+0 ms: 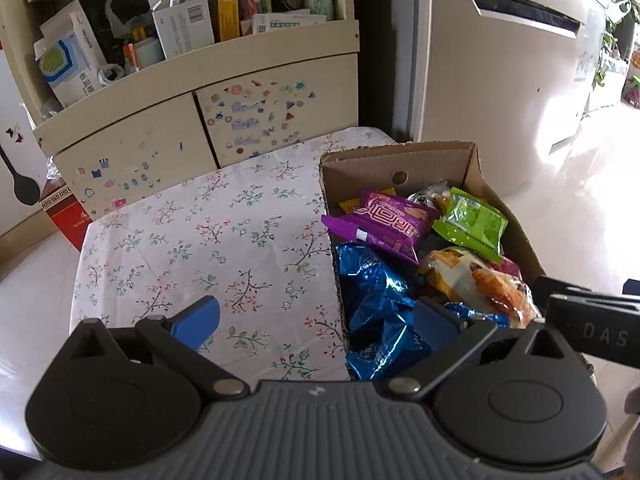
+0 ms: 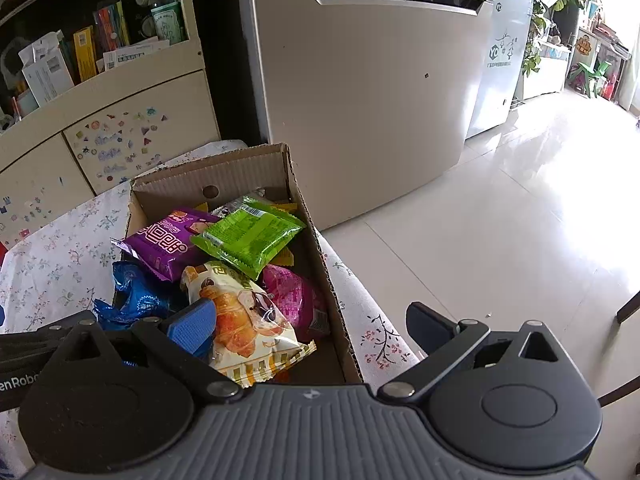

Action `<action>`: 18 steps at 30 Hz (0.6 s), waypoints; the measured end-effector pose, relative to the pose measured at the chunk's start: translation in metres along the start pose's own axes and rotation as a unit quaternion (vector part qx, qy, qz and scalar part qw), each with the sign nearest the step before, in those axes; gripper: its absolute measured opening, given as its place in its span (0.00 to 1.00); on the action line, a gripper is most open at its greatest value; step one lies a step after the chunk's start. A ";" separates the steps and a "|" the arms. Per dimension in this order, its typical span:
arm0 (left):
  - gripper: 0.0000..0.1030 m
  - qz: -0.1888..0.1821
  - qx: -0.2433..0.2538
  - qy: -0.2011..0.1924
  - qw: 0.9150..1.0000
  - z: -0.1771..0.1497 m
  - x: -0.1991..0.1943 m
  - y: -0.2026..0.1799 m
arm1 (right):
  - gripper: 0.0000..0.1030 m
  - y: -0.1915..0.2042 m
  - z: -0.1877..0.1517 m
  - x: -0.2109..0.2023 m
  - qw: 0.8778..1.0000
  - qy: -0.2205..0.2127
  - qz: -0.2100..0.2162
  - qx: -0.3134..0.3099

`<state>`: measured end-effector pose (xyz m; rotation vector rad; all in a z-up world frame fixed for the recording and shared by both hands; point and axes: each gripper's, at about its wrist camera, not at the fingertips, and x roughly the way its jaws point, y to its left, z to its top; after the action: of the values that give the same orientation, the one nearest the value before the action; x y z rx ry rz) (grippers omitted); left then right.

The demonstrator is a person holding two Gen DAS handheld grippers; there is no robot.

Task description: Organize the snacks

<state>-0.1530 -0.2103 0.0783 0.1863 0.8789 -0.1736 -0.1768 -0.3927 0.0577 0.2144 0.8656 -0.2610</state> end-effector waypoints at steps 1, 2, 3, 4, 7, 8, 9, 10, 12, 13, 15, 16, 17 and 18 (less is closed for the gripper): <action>0.99 0.000 0.001 0.001 1.000 0.000 0.000 0.000 | 1.00 0.000 0.000 0.000 1.000 0.001 -0.001 0.000; 0.99 0.000 0.001 0.003 1.000 0.000 0.001 0.000 | 1.00 0.001 0.000 0.001 1.000 0.002 -0.002 0.000; 0.99 -0.001 0.001 0.005 1.000 -0.001 0.001 0.001 | 1.00 0.002 0.000 0.001 1.000 0.003 -0.004 -0.002; 0.99 -0.003 0.000 0.008 1.000 -0.001 0.002 0.001 | 1.00 0.003 0.000 0.001 1.000 0.003 -0.007 -0.004; 0.99 -0.006 -0.003 0.011 1.000 -0.003 0.003 0.002 | 1.00 0.005 0.000 0.001 1.000 0.001 -0.011 -0.010; 0.99 -0.004 -0.002 0.011 1.000 -0.003 0.003 0.002 | 1.00 0.005 0.000 0.002 1.000 0.002 -0.012 -0.011; 0.99 -0.002 -0.001 0.011 1.000 -0.003 0.003 0.002 | 1.00 0.005 0.000 0.002 1.000 0.003 -0.012 -0.011; 0.99 0.001 0.001 0.011 1.000 -0.002 0.003 0.001 | 1.00 0.006 0.000 0.002 1.000 0.003 -0.013 -0.010; 0.99 0.006 0.006 0.009 1.000 -0.001 0.002 0.000 | 1.00 0.006 0.000 0.002 1.000 0.004 -0.012 -0.010; 0.99 0.008 0.009 0.004 1.000 -0.001 0.001 0.000 | 1.00 0.006 0.000 0.002 1.000 0.004 -0.012 -0.008; 0.99 0.010 0.013 -0.003 1.000 -0.001 0.000 0.000 | 1.00 0.005 0.001 0.002 1.000 0.006 -0.009 -0.004; 0.99 0.011 0.014 -0.004 1.000 0.000 0.000 0.000 | 1.00 0.006 0.001 0.003 1.000 0.006 -0.010 -0.003; 0.99 0.009 0.015 -0.002 1.000 0.000 0.001 0.000 | 1.00 0.006 0.001 0.003 1.000 0.007 -0.010 -0.003; 0.99 0.007 0.015 -0.002 1.000 0.000 0.001 0.000 | 1.00 0.006 0.001 0.003 1.000 0.007 -0.011 -0.003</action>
<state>-0.1524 -0.2108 0.0781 0.2200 0.8710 -0.1737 -0.1726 -0.3876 0.0565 0.2005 0.8823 -0.2780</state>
